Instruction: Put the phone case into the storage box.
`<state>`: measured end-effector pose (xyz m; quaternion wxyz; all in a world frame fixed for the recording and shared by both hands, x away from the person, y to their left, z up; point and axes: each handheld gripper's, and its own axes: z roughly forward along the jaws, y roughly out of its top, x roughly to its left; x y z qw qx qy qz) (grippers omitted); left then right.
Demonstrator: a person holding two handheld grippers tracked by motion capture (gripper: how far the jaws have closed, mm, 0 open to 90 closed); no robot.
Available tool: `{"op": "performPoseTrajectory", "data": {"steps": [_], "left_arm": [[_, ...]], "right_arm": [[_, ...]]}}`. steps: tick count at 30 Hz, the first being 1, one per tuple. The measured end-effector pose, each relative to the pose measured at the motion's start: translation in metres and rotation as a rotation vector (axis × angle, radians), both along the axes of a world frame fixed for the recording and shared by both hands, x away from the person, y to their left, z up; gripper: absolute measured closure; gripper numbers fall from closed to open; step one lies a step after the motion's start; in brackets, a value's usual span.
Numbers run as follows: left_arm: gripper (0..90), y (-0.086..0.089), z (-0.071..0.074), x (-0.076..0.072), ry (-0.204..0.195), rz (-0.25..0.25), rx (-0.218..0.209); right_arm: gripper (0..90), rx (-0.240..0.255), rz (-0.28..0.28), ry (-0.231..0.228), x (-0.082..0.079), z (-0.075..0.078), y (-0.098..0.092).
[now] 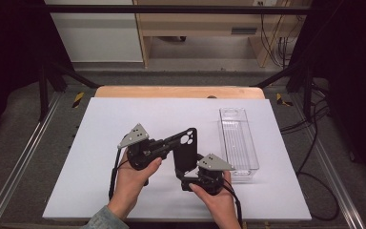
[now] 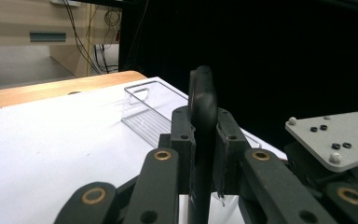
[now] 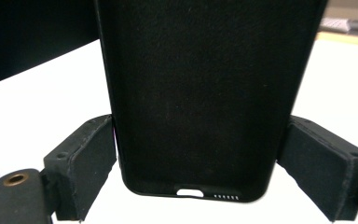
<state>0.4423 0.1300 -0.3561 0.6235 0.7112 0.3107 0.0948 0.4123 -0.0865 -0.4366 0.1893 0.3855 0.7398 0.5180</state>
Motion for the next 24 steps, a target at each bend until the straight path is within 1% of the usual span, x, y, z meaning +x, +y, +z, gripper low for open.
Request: {"op": "performPoseTrajectory", "data": {"steps": [2,5,7,11,14,17,21,24], "left_arm": [[80.7,0.001,0.0,0.0,-0.005,0.006,0.005],[80.7,0.003,0.0,0.0,-0.017,0.015,0.023],[80.8,0.005,0.0,0.0,-0.03,0.024,0.036],[80.8,0.008,0.0,0.001,-0.035,0.036,0.031],[80.8,0.011,-0.001,0.002,-0.039,0.044,0.035],[80.7,0.013,-0.002,0.002,-0.052,0.051,0.044],[80.7,0.014,-0.004,0.003,-0.061,0.05,0.059],[80.7,0.014,-0.007,0.004,-0.063,0.051,0.063]], "right_arm": [[10.8,-0.003,0.024,0.02,0.001,-0.002,0.0],[9.0,0.006,0.033,0.025,0.002,-0.002,0.0],[8.2,0.006,0.035,0.012,0.001,-0.002,0.0],[7.6,0.005,0.043,0.008,0.001,-0.001,-0.001],[7.4,0.013,0.051,0.007,0.0,-0.001,-0.001],[5.5,0.012,0.062,-0.002,-0.002,0.0,-0.001],[5.3,0.005,0.051,-0.02,-0.005,0.002,0.0],[5.6,0.01,0.031,-0.038,-0.007,0.004,0.0]]}}
